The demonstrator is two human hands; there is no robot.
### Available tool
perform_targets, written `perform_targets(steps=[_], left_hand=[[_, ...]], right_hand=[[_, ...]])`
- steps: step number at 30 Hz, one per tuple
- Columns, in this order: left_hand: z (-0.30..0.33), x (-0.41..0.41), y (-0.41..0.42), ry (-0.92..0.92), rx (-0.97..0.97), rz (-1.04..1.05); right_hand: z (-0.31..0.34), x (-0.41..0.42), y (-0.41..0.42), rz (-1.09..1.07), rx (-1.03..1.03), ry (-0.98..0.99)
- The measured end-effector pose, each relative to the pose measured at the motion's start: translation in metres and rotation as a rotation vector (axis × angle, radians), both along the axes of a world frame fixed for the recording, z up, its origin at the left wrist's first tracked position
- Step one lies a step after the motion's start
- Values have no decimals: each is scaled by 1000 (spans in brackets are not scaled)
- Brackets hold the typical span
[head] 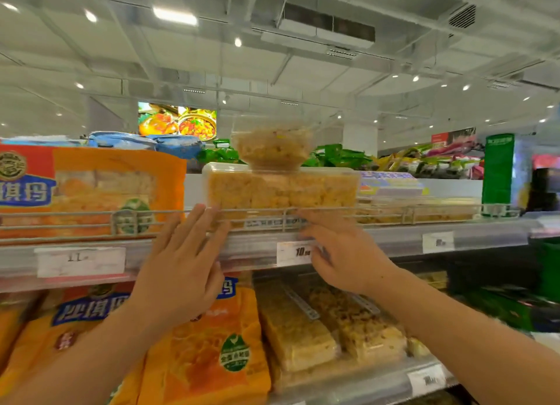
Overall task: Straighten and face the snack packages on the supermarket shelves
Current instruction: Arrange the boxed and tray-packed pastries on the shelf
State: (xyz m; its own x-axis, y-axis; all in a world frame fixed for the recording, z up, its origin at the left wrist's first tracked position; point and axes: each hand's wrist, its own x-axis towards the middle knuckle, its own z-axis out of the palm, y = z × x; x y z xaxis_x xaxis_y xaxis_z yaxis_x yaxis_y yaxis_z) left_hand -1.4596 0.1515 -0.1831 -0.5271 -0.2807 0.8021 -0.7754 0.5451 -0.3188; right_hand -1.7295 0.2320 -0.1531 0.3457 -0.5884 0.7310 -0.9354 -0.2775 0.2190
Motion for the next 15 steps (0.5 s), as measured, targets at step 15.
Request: perform_targets(steps=[15], left_hand=[[24, -31, 11, 206, -6, 152]], right_hand=[[38, -5, -1, 100, 119, -115]])
